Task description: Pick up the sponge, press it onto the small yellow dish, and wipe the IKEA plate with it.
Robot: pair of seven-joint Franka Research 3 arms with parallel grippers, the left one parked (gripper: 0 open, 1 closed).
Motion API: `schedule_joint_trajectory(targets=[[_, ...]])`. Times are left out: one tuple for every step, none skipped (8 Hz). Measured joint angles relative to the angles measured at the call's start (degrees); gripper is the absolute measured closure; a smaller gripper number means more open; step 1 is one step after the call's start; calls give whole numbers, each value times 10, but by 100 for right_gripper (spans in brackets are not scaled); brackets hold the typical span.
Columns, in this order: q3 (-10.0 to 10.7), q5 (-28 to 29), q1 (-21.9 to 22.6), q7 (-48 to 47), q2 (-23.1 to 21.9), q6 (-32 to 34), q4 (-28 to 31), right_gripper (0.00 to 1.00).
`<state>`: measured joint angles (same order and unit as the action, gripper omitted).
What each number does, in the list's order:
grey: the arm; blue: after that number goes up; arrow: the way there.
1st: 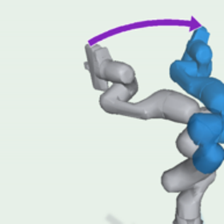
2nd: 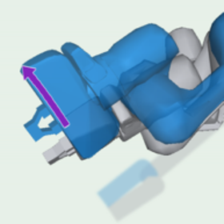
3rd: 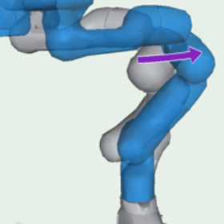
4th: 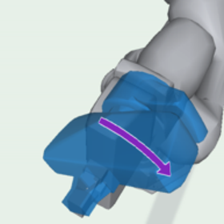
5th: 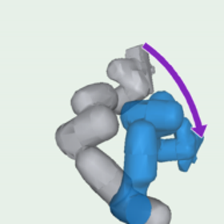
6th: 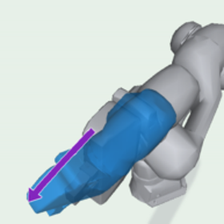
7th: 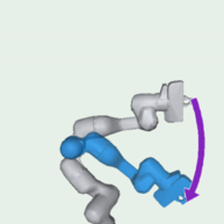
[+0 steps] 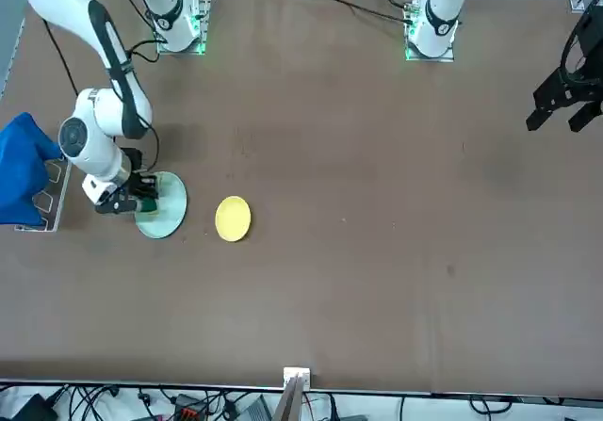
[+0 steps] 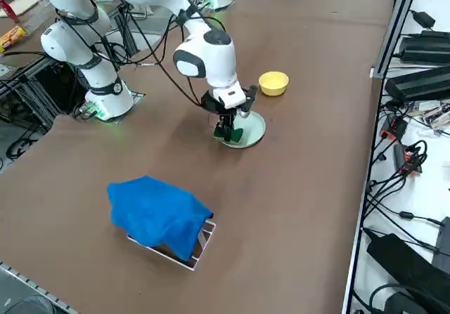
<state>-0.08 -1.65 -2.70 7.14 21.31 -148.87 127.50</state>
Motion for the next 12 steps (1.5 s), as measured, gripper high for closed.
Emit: schedule_joint_trajectory(targets=[[0,0,-2,12,7,-10,-3,65],[0,0,-4,23,19,-14,-15,65],[-1,0,-5,29,31,-14,-32,65],[-3,0,-5,30,43,-14,-50,65],[-8,0,-3,30,53,-14,-68,65],[-12,0,0,30,59,-14,-81,65],[-14,1,6,30,63,-13,-89,65],[-15,1,15,23,66,-13,-93,65],[-15,2,27,9,68,-13,-95,65],[-16,2,41,-9,70,-13,-95,65],[-16,2,51,-23,71,-13,-95,65],[-17,2,55,-30,72,-13,-95,65]])
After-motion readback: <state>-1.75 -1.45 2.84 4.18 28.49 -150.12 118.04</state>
